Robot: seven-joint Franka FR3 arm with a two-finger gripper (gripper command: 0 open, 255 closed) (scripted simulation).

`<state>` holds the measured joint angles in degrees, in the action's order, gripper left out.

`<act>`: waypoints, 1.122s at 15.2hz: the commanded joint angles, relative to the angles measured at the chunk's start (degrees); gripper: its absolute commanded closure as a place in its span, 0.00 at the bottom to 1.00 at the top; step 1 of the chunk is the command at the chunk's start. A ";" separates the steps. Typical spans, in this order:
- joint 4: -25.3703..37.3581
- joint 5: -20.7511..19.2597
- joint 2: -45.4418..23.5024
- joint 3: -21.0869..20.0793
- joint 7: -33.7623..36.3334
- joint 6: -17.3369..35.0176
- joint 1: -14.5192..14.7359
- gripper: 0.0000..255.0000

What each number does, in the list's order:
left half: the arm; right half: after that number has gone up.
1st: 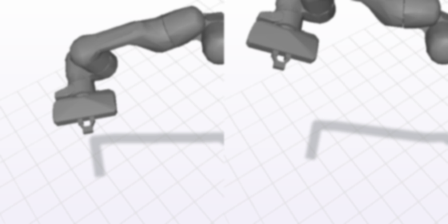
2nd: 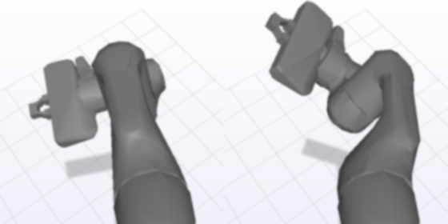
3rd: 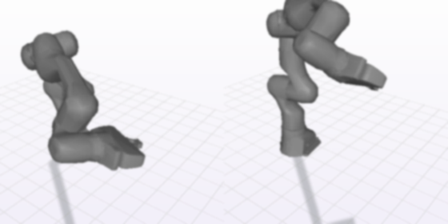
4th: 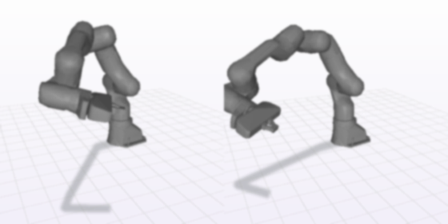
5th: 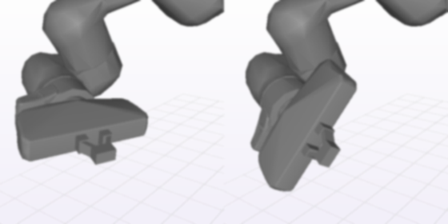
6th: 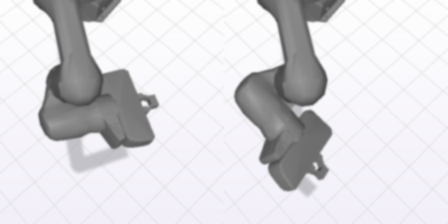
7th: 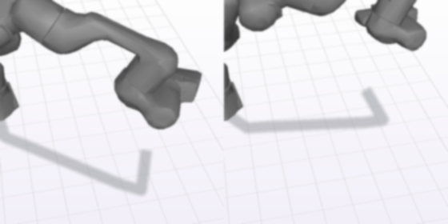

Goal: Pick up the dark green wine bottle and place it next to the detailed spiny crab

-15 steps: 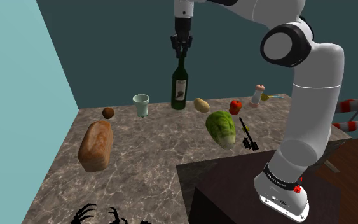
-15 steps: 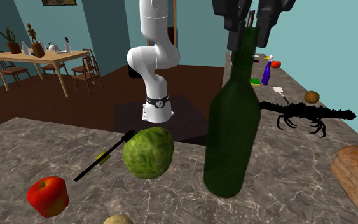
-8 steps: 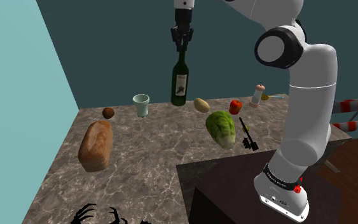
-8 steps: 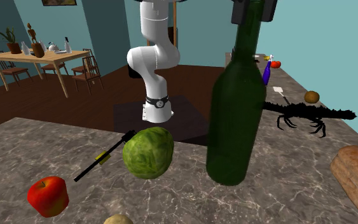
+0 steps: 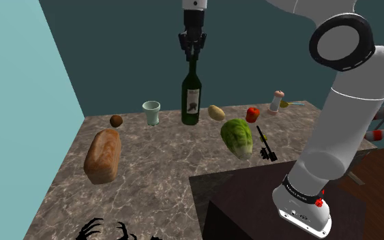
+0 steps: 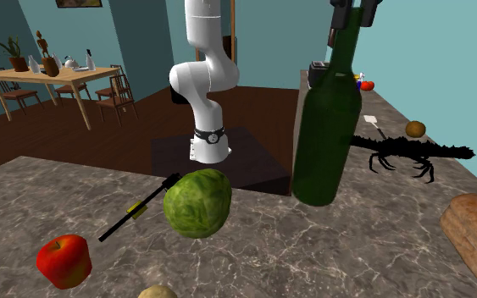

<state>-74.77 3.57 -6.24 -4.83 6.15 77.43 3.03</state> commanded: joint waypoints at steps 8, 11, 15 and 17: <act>-13.06 1.80 10.56 -5.08 10.36 3.40 5.19 1.00; -15.63 2.58 12.85 -7.06 14.07 4.05 6.91 1.00; -17.97 3.67 15.08 -9.97 19.19 4.76 9.16 1.00; -18.71 4.20 15.83 -11.52 21.84 5.07 10.28 1.00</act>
<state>-92.75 7.49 9.15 -15.56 26.58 82.01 12.73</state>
